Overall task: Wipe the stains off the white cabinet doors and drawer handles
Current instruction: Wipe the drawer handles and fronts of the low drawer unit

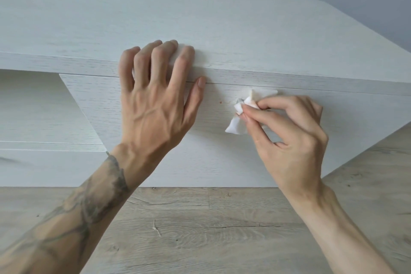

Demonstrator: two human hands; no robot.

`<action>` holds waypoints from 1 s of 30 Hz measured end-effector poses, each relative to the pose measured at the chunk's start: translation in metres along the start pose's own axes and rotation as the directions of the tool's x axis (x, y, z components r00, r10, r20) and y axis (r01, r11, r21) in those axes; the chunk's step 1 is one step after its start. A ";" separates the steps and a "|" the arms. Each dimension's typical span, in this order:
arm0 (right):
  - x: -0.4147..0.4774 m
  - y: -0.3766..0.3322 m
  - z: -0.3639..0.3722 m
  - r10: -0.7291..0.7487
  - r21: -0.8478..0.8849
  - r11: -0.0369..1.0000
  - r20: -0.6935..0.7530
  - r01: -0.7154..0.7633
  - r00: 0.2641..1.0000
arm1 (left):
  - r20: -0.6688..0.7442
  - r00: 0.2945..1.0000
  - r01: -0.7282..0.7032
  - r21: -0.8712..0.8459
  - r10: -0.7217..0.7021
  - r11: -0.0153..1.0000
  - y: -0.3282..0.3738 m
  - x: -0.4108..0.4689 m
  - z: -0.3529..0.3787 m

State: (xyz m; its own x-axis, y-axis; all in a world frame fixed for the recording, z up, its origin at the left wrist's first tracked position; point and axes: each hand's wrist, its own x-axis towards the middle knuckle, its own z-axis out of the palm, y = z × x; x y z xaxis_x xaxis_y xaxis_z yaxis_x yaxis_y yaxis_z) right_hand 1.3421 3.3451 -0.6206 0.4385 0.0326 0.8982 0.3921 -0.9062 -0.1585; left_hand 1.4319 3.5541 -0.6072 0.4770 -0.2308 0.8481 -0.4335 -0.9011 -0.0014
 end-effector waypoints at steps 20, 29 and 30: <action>0.009 -0.013 0.017 0.023 -0.053 0.998 -0.024 -0.025 0.999 | -0.014 1.000 -0.020 0.022 0.020 1.000 -0.001 0.001 -0.001; 0.011 -0.015 0.016 0.038 -0.061 0.997 -0.020 -0.039 0.999 | -0.021 1.000 -0.018 0.020 0.018 1.000 -0.001 0.000 0.000; 0.011 -0.015 0.015 0.033 -0.064 0.997 -0.024 -0.035 0.999 | -0.021 1.000 -0.018 0.019 0.019 1.000 -0.001 0.000 0.000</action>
State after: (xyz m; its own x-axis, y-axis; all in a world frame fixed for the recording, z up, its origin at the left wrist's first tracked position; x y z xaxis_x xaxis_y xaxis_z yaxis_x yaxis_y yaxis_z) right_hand 1.3531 3.3659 -0.6145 0.4318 -0.0077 0.9019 0.3244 -0.9317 -0.1632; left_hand 1.4320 3.5552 -0.6071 0.4526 -0.2400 0.8588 -0.4275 -0.9036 -0.0273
